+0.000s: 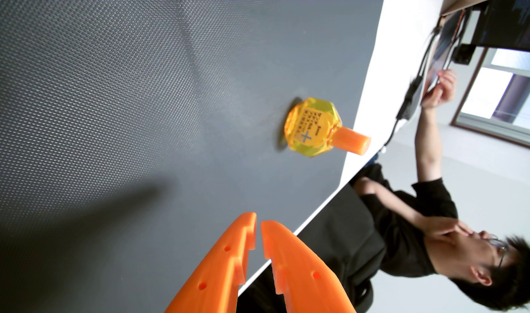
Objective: Grab the eyedrops
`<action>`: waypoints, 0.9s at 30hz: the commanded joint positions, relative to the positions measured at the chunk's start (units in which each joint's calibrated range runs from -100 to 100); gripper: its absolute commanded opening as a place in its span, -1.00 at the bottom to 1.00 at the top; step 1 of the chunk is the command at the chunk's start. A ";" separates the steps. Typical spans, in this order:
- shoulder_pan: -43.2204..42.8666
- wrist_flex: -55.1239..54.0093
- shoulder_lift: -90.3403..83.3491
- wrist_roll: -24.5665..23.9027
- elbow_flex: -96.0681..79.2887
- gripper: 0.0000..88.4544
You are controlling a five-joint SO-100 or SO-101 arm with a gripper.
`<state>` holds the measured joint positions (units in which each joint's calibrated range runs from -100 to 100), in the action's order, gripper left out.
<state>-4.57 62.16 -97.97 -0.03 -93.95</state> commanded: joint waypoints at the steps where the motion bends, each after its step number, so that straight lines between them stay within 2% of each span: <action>1: 0.00 0.02 -0.42 -0.05 -0.02 -0.97; 19: 1.33 -2.66 -0.51 -0.16 -0.29 -0.97; 23: -0.92 -8.38 -0.42 0.21 3.23 -0.98; 27: -5.16 -4.14 -0.34 0.42 7.73 -0.97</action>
<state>-7.79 56.06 -97.97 0.24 -91.24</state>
